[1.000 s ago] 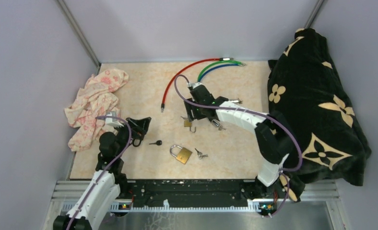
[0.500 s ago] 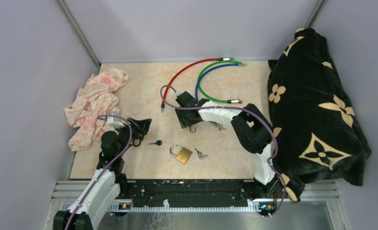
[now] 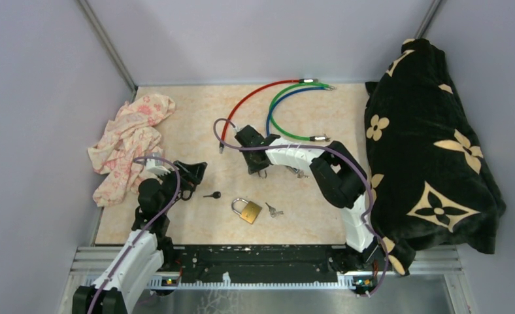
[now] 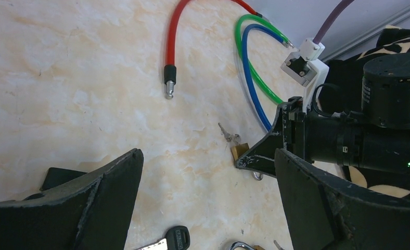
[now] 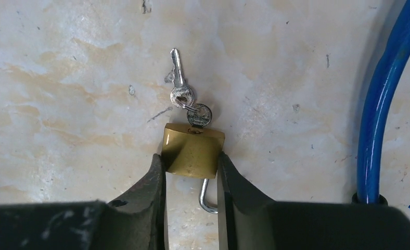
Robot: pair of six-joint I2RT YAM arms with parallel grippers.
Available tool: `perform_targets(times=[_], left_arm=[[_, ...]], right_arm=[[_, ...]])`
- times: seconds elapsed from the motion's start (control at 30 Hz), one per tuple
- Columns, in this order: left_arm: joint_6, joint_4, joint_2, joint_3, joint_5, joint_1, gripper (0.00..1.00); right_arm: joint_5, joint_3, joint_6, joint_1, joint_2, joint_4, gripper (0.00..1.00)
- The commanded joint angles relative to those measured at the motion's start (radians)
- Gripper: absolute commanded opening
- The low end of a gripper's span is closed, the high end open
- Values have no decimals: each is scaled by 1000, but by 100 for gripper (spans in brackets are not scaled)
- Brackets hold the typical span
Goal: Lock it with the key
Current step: Pick up the lock from the center of the board.
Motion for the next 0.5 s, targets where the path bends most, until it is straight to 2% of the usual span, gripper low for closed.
perform_targets(times=[0.0, 0.07, 0.13, 0.27, 0.37, 0.47], left_arm=[[6, 36, -11, -14, 12, 7, 99], [15, 53, -14, -14, 35, 7, 98], [32, 73, -14, -14, 69, 7, 98], [122, 126, -17, 11, 233, 3, 95], [287, 189, 8, 61, 444, -10, 95], [570, 90, 60, 151, 659, -31, 94]], right_arm=[[-4, 9, -36, 10, -4, -15, 9], [-59, -14, -72, 4, -39, 3, 1], [-166, -46, -124, -3, -85, 30, 0], [-437, -102, -205, -37, -184, 53, 0], [-550, -159, -208, -80, -254, 84, 0], [-645, -227, -194, -118, -304, 139, 0]])
